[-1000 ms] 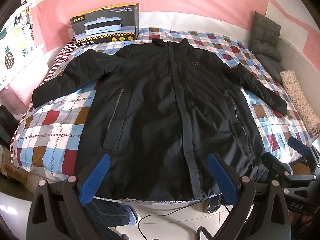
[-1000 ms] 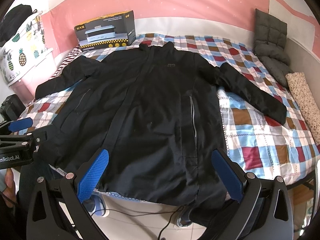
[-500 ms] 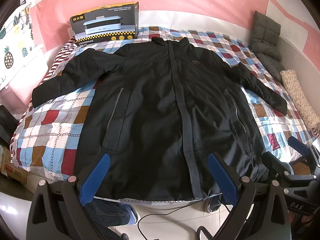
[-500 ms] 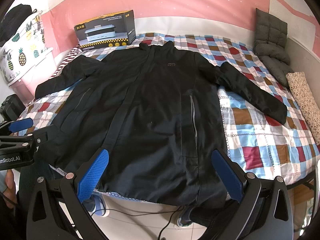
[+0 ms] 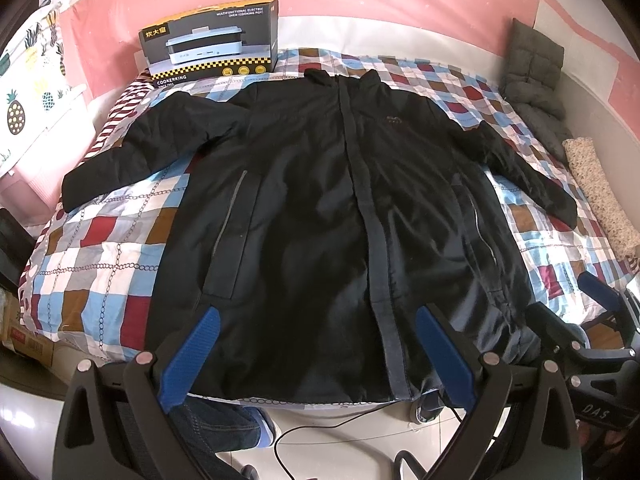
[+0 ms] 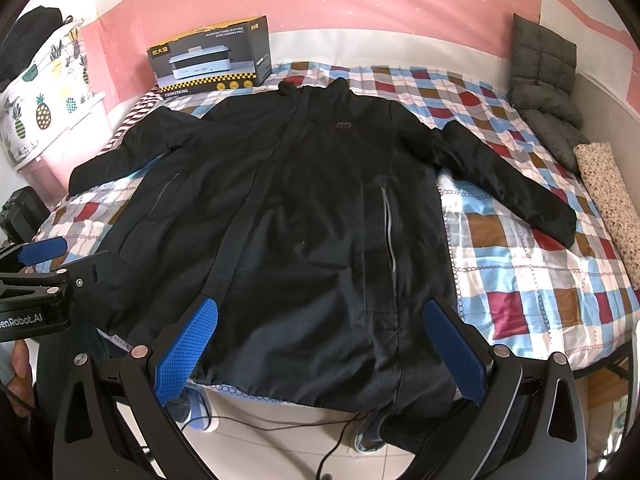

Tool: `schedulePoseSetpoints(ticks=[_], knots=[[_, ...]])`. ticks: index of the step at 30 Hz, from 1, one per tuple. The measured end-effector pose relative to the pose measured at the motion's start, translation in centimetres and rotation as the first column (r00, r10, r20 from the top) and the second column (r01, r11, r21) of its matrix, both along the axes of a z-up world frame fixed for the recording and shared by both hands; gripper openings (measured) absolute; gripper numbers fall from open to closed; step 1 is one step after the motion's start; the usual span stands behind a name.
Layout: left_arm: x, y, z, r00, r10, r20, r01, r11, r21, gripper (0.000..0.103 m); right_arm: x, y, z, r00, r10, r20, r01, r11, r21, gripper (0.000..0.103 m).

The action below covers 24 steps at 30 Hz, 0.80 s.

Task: Fold large clothes

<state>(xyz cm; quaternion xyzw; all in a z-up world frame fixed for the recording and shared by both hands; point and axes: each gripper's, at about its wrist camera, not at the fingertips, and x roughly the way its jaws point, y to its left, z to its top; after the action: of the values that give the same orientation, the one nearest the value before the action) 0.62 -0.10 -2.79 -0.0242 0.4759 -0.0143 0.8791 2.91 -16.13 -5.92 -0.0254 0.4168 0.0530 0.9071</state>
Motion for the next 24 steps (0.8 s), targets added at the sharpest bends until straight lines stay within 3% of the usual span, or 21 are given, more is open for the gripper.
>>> schedulePoseSetpoints(ticks=[8,24], knots=[[1.4,1.1,-0.8,1.000,0.013,-0.025,-0.013,1.000,-0.024,0.100,1.3,0.0,-0.1,1.000,0.009,-0.018,-0.009,1.000,-0.004,0.103],[7.1,7.6,-3.3,0.988,0.149,-0.032,-0.151,0.987,-0.050,0.100,7.7,2.5,-1.1,0.997,0.080,-0.022,-0.081,0.995,-0.057,0.102]])
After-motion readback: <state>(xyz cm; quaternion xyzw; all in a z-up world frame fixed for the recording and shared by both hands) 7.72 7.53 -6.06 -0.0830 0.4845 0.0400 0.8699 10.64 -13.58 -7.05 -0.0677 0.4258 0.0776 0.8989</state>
